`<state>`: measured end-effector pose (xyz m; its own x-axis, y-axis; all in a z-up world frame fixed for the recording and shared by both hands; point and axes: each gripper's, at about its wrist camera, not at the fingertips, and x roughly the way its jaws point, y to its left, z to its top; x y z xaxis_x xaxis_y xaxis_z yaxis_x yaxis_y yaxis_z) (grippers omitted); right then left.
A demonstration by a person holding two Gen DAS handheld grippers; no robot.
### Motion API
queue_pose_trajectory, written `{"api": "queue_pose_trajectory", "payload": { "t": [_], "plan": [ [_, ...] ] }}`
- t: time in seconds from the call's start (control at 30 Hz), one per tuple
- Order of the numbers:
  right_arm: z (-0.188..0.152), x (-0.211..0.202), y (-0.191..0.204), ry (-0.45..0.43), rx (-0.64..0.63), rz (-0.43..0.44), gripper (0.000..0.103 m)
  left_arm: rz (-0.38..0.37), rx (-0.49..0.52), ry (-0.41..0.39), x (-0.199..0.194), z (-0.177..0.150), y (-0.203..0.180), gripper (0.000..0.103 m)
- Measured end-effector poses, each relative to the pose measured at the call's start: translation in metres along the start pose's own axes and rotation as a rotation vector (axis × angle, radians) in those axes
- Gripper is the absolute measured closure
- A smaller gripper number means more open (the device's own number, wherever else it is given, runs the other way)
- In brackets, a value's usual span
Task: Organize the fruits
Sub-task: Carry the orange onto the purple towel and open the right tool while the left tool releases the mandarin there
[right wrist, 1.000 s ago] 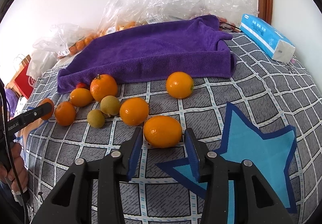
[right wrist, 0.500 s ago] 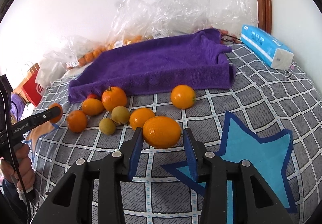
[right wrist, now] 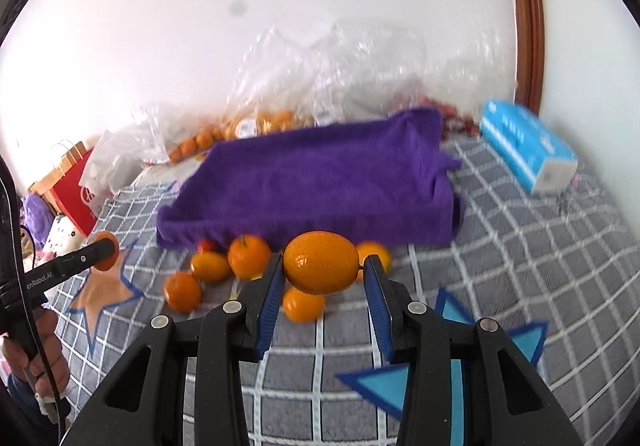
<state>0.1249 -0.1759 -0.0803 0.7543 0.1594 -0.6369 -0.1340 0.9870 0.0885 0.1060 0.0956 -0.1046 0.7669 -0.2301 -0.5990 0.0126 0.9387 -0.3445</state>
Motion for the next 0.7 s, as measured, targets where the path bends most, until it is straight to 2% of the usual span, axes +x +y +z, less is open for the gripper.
{"api": "queue_pose_trajectory", "payload": {
  "t": [0.33,0.7],
  "plan": [
    [0.046,-0.007,0.007,-0.03,-0.016,-0.004,0.063,-0.007,-0.003,-0.043,-0.015,0.042,-0.017,0.063],
    [0.088,-0.002,0.003,-0.066,-0.023,-0.029,0.063,0.0,-0.003,-0.039,-0.003,0.075,-0.025,0.063]
  ]
}}
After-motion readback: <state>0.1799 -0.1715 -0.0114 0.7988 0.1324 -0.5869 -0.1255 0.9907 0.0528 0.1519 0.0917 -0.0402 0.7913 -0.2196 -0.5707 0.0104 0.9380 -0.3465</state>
